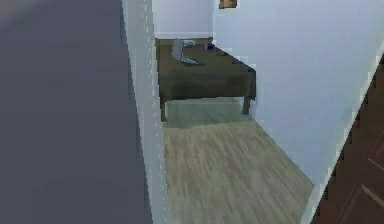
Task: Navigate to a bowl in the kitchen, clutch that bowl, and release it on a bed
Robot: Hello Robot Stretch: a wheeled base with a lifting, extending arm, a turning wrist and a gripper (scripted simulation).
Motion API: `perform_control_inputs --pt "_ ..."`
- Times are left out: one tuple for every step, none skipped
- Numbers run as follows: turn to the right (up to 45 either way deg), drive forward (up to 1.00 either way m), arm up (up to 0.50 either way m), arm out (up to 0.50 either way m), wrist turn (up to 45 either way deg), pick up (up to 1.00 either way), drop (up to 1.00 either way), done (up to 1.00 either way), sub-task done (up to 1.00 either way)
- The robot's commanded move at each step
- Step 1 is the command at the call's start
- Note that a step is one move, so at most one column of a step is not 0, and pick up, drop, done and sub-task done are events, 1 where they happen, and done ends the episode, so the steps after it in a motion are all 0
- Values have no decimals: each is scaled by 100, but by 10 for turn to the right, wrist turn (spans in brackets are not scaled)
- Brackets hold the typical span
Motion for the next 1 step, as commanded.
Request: perform_control_inputs --pt "150 0 0 0 0 0 0 0 0"
